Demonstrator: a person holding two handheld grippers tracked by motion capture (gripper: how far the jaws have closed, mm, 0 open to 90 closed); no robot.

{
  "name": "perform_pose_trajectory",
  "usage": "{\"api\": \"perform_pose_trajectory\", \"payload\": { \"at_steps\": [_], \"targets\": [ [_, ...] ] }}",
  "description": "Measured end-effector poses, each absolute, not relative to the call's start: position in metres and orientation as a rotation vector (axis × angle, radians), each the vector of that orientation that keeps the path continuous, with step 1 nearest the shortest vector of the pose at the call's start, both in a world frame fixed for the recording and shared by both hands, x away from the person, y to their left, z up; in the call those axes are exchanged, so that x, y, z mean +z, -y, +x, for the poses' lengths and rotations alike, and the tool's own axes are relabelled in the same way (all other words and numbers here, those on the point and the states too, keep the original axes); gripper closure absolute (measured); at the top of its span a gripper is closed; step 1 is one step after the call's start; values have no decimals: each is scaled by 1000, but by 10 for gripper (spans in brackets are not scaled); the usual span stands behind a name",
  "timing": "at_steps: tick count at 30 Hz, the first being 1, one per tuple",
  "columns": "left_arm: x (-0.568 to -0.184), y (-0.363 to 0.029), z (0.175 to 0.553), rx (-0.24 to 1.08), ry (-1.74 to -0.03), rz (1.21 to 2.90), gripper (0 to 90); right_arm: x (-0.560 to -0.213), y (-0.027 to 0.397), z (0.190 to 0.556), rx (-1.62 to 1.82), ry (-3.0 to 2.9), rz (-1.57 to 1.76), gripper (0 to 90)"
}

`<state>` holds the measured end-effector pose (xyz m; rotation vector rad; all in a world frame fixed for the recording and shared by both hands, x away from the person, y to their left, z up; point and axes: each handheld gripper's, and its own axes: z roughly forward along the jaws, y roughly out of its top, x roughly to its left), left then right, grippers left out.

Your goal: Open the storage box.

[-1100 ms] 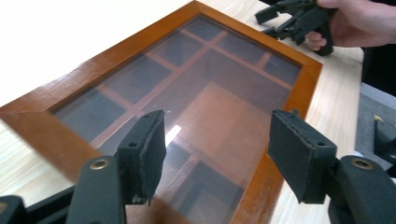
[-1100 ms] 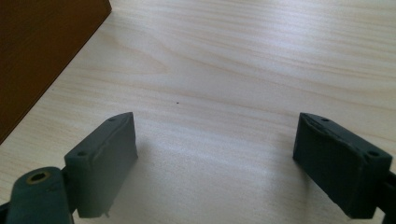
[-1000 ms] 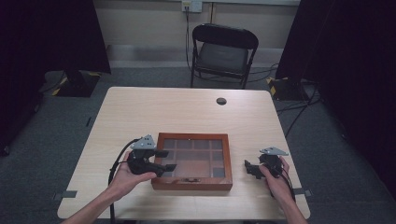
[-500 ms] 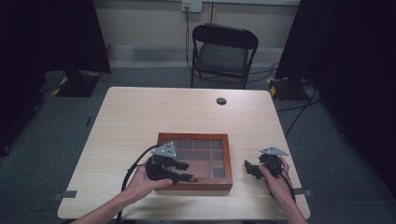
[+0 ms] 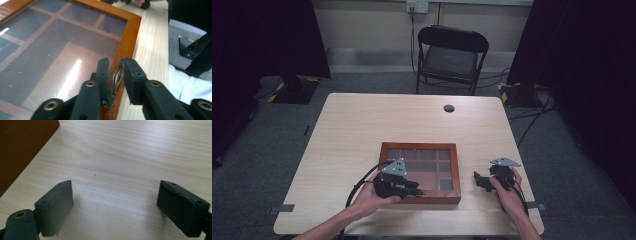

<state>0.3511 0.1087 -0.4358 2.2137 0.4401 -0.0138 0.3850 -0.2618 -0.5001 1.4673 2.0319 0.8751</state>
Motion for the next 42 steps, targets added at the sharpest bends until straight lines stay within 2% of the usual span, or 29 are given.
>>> {"api": "perform_pose_trajectory", "payload": {
  "at_steps": [12, 22, 42],
  "targets": [
    [-442, -108, 351, -23, -414, 2177, 805, -500, 262, 385, 875, -2032, 1467, 126],
    [-440, -108, 360, -129, -480, 2190, 808, -500, 262, 385, 877, -2037, 1462, 126],
    [-431, -106, 363, -150, -479, 2194, 811, -500, 262, 385, 878, -2039, 1461, 126]
  ]
}}
